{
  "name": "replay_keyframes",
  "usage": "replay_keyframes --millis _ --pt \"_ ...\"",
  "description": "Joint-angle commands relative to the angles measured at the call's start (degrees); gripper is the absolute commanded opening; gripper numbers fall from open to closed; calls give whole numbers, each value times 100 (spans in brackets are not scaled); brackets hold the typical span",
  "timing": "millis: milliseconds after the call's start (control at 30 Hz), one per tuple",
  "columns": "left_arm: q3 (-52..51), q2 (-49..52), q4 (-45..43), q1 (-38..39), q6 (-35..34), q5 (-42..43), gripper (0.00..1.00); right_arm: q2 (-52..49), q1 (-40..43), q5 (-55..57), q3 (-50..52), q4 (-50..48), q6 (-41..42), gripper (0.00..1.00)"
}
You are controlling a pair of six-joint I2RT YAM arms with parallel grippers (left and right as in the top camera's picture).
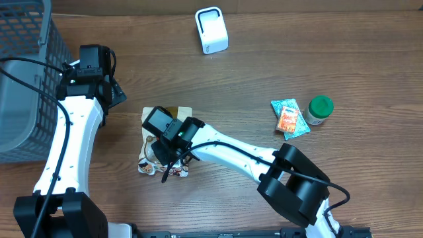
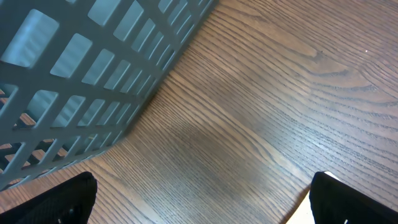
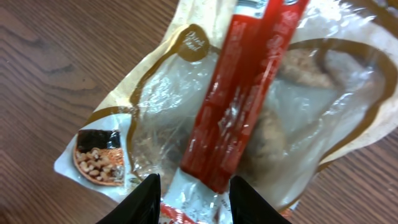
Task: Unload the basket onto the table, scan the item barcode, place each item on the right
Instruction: 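Lower the right gripper and pinch the red stick on the snack bag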
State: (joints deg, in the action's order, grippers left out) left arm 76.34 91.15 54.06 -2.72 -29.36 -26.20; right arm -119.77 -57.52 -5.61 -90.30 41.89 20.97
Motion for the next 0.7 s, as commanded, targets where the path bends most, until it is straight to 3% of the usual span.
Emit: replay_keyframes --millis 0,667 --pt "94 24 -15 15 107 -74 100 -118 -142 205 35 -48 28 37" --pt "94 24 -15 15 107 -76 100 -350 -157 409 35 -2 31 27"
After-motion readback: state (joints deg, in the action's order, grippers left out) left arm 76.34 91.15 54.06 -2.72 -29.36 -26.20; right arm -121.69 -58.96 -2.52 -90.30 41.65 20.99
